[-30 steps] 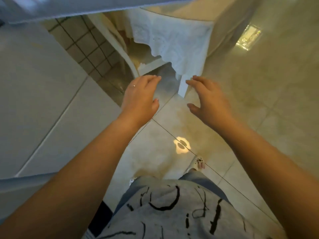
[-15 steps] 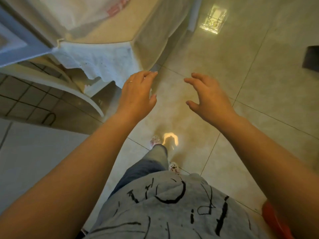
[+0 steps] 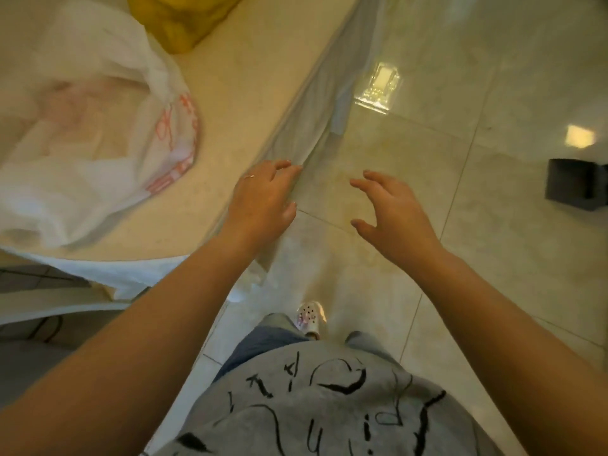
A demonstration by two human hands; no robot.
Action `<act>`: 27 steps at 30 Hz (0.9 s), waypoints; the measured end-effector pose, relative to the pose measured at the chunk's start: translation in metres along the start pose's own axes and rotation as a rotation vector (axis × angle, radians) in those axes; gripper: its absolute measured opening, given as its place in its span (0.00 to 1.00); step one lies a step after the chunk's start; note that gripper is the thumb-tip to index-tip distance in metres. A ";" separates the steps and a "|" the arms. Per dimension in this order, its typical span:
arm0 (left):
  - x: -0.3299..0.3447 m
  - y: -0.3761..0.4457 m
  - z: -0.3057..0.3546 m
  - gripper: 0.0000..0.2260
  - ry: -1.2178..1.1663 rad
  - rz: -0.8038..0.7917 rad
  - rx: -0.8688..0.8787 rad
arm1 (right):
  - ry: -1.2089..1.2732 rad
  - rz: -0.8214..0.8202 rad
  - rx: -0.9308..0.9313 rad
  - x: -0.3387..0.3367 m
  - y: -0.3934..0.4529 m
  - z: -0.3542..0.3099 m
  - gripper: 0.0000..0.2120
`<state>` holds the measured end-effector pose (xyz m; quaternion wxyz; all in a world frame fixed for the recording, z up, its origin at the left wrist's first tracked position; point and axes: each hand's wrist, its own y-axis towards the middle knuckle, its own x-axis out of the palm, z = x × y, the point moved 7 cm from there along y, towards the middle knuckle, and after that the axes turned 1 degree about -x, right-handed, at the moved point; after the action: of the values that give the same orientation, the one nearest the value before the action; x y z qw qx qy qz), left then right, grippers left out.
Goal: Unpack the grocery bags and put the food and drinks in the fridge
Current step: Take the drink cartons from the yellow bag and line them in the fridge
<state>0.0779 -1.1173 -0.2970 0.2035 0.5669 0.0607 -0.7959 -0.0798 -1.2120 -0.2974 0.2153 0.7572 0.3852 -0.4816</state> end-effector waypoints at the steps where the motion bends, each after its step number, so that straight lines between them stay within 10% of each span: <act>1: -0.002 0.018 -0.005 0.24 0.009 0.007 0.000 | 0.005 0.002 -0.005 -0.005 0.020 0.003 0.29; 27: -0.024 0.341 -0.170 0.26 0.122 0.238 -0.734 | 0.021 -0.287 -0.670 -0.045 0.521 -0.011 0.29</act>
<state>0.3673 -1.3657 -0.2880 0.4796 0.5058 0.2872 -0.6570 0.3275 -1.5397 -0.2761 0.3779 0.5878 0.6259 -0.3463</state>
